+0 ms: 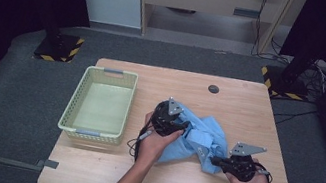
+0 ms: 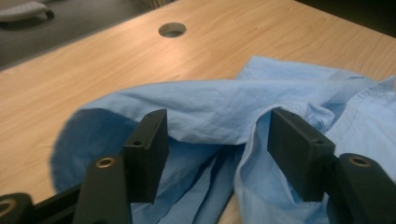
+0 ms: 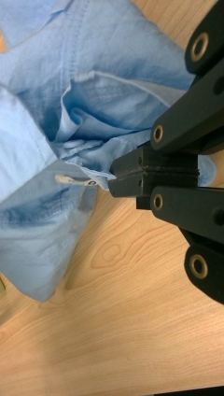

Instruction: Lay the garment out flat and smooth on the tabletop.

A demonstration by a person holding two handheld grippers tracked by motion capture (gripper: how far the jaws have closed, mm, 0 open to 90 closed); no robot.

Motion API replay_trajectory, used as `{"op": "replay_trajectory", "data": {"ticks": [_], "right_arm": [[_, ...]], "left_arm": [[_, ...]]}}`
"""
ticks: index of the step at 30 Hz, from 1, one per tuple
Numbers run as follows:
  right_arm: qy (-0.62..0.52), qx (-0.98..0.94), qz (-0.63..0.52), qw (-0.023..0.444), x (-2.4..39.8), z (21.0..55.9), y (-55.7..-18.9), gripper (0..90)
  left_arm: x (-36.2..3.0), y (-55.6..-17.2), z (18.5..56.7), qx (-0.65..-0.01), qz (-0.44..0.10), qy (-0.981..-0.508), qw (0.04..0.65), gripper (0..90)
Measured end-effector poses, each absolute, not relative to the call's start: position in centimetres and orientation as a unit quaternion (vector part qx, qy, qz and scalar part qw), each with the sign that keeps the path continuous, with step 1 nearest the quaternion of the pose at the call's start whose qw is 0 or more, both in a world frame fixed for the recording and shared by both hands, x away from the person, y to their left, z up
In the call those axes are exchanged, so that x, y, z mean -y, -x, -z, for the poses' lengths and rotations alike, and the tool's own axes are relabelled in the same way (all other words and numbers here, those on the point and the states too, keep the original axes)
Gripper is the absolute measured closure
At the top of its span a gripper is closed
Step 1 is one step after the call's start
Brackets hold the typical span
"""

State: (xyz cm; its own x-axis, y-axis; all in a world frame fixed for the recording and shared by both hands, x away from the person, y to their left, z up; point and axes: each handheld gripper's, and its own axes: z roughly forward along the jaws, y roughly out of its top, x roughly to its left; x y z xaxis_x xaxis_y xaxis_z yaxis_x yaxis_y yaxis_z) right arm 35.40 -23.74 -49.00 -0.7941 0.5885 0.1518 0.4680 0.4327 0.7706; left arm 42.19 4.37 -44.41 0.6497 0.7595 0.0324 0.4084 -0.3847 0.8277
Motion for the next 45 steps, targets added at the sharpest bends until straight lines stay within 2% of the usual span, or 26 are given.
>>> {"op": "replay_trajectory", "data": {"ticks": [8,22,25,28,32,34,37,45], "right_arm": [[-0.318,-0.843,-0.428,0.068,23.6,49.4,-35.7,90.0],[-0.336,-0.838,-0.422,0.085,24.3,49.8,-36.1,89.9],[-0.342,-0.835,-0.421,0.092,24.6,49.9,-36.2,87.3],[-0.345,-0.833,-0.419,0.105,24.8,49.7,-36.2,80.8],[-0.339,-0.835,-0.417,0.117,24.8,49.5,-36.0,78.0],[-0.336,-0.838,-0.412,0.122,24.7,49.5,-35.9,78.7],[-0.329,-0.843,-0.408,0.118,24.5,49.5,-35.9,88.6],[-0.328,-0.845,-0.404,0.120,24.4,49.5,-35.9,89.3]], "left_arm": [[-6.0,-39.5,43.5,-0.363,-0.218,-0.792,0.441,36.9],[-6.3,-34.6,46.3,-0.364,-0.197,-0.792,0.449,38.0],[-5.8,-34.4,46.6,-0.356,-0.196,-0.801,0.440,37.9],[-5.5,-34.1,46.8,-0.353,-0.195,-0.802,0.440,37.9],[-5.1,-33.8,47.1,-0.349,-0.194,-0.807,0.436,38.1],[-4.9,-33.7,47.4,-0.348,-0.185,-0.809,0.436,38.7],[-4.5,-33.6,47.8,-0.342,-0.180,-0.815,0.432,39.8],[-3.3,-34.5,49.0,-0.336,-0.164,-0.824,0.426,42.6]]}}
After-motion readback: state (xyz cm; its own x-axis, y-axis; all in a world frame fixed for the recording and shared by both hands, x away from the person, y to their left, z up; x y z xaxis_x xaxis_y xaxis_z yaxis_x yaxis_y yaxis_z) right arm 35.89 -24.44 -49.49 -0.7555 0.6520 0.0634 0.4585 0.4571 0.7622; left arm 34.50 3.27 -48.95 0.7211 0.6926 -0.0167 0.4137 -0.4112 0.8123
